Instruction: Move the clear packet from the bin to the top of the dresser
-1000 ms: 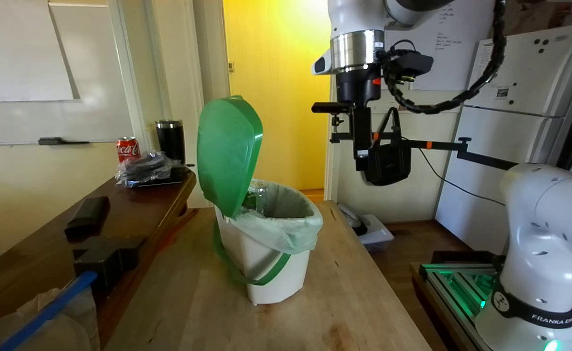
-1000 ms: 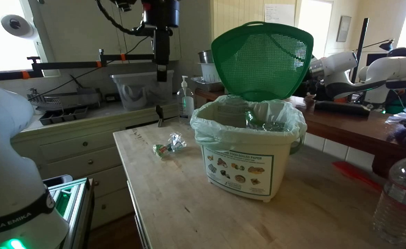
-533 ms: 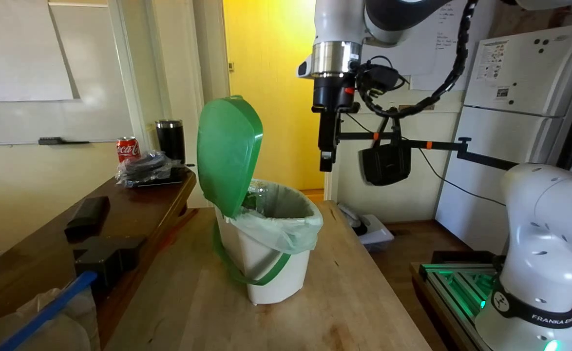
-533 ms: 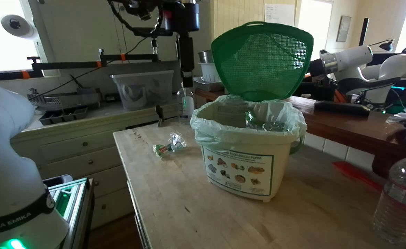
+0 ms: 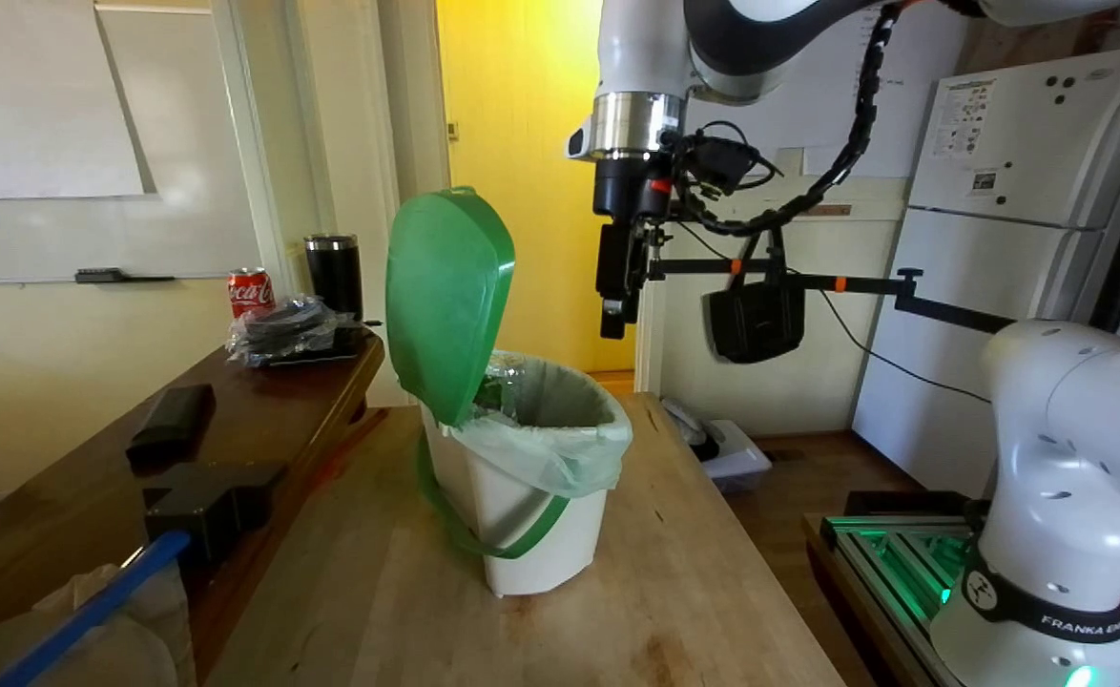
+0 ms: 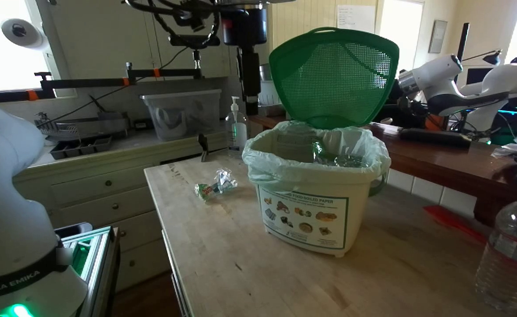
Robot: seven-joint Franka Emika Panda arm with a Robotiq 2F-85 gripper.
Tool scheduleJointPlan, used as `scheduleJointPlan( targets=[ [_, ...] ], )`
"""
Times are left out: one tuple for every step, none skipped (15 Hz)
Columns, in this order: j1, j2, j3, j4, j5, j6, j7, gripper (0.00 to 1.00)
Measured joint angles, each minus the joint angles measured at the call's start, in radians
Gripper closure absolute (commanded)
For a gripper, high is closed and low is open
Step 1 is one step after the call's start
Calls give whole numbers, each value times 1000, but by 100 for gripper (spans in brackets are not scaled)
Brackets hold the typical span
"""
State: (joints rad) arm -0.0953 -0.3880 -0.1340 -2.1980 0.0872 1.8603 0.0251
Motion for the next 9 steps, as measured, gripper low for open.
scheduleJointPlan(
  targets=[
    [0, 0, 0, 0, 0, 0, 0, 0],
    [-2, 1, 1, 0, 0, 6, 8, 0],
    [-5, 6, 1, 0, 0, 31, 23, 0],
    [-10, 14, 0, 0, 1, 58, 37, 0],
    [-14, 25, -1, 0, 4, 86, 48, 0],
    [-17, 38, -3, 1, 7, 117, 55, 0],
    [-21, 54, -4, 1, 10, 149, 60, 0],
    [-24, 69, -5, 2, 12, 176, 65, 0],
    [-27, 85, -6, 3, 13, 199, 68, 0]
  ],
)
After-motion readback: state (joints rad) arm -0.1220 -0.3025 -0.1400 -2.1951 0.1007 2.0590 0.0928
